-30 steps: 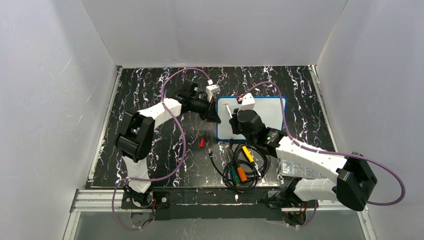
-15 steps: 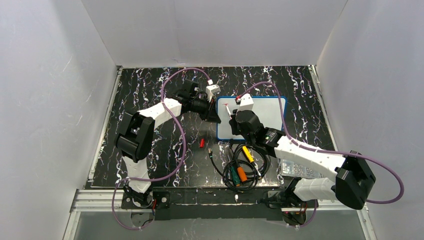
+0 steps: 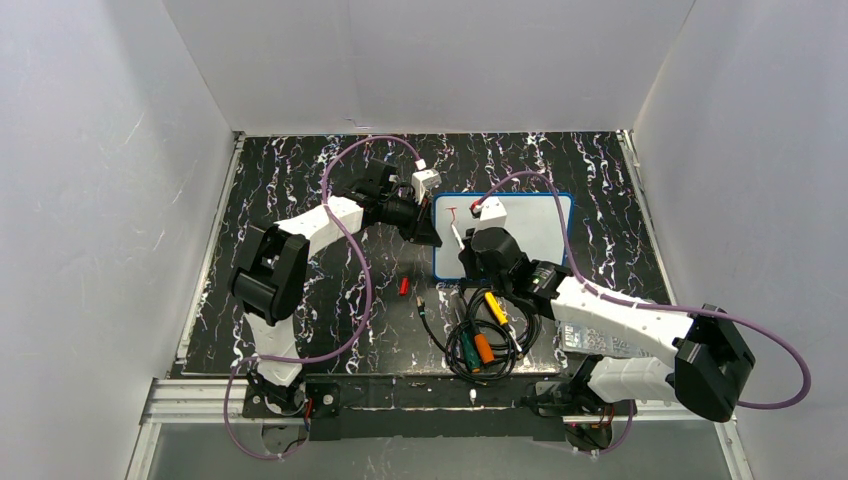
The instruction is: Write a sentence on the whiteboard
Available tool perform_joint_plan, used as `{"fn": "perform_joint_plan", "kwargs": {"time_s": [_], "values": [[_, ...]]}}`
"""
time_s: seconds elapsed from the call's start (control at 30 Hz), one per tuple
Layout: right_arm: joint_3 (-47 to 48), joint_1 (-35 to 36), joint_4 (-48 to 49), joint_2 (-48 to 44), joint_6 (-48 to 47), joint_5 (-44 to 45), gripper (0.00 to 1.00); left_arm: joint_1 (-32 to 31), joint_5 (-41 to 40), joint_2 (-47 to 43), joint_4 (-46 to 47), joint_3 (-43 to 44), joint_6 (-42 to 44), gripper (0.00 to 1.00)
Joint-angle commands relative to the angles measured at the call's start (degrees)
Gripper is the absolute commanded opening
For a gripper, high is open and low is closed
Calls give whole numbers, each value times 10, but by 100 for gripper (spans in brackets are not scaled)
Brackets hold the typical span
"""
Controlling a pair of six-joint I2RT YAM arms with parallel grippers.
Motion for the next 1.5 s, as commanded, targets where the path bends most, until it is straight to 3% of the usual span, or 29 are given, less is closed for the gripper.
{"fn": "perform_joint_plan", "kwargs": {"time_s": [0.0,0.37,0.57,1.47], "values": [[1,8,14,-2,1,-8,1,-6,-8,-27,-32,10,10,0],[6,12,83,-38,-16,32,1,-6,-9,-28,-32,9,11,0],[-2,12,60,-43,-2,81,1,-6,-10,-27,-34,9,11,0],[0,12,31,-1,8,96,1,-6,-12,-28,-36,10,14,0]]}}
